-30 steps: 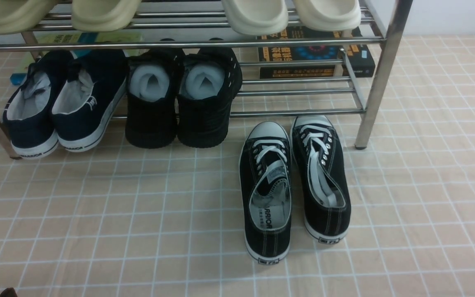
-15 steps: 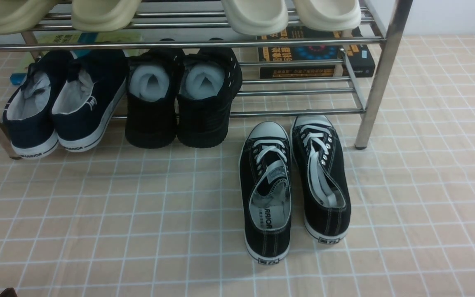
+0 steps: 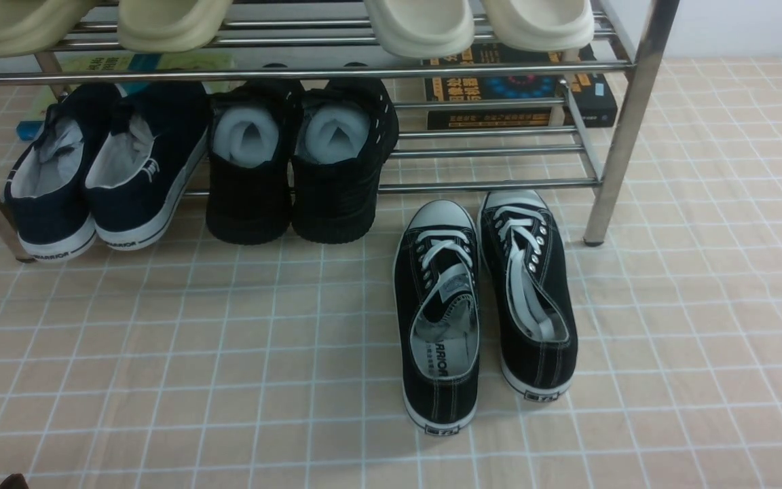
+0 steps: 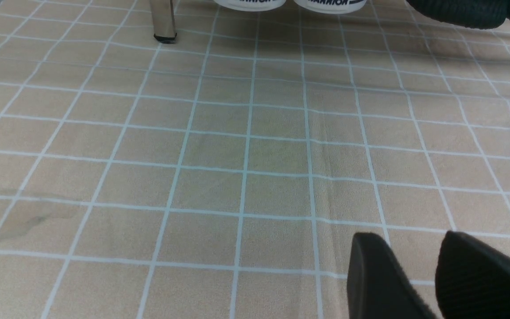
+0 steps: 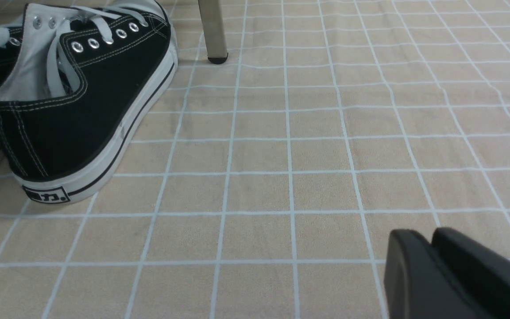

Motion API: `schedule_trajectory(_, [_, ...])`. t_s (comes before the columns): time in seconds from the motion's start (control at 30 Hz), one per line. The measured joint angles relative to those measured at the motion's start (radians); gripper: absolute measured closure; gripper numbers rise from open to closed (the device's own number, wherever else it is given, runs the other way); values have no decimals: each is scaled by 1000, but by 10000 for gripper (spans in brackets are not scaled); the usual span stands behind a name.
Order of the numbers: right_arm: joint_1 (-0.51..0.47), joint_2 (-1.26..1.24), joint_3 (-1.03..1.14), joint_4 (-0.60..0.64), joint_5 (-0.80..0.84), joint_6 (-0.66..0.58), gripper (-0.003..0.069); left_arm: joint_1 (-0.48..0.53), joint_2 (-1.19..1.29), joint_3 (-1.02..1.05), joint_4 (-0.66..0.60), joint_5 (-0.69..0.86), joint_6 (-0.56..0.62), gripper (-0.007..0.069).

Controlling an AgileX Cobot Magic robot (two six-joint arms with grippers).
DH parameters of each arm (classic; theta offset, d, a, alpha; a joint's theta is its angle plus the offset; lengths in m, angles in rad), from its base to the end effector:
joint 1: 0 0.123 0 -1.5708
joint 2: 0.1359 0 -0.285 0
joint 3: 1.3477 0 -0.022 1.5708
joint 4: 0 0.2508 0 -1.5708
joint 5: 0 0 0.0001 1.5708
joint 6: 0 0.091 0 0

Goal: Take the shoes off the shelf from the light coffee tablecloth by hand.

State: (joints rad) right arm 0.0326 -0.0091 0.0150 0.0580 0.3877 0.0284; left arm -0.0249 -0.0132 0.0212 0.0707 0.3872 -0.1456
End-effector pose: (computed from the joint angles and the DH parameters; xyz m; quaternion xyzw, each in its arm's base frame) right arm 0.0521 0.0037 0.1738 0.0135 0.8064 0.0427 0.5896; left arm 0.0521 0.0011 0.1721 -0.0301 0.8063 -0.0203 0.5903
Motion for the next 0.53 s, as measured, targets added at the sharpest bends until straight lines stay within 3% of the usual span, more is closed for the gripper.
schedule_trajectory(0.53, [0,0,0,0,0,0,556,0,0,0,0,0,0,384])
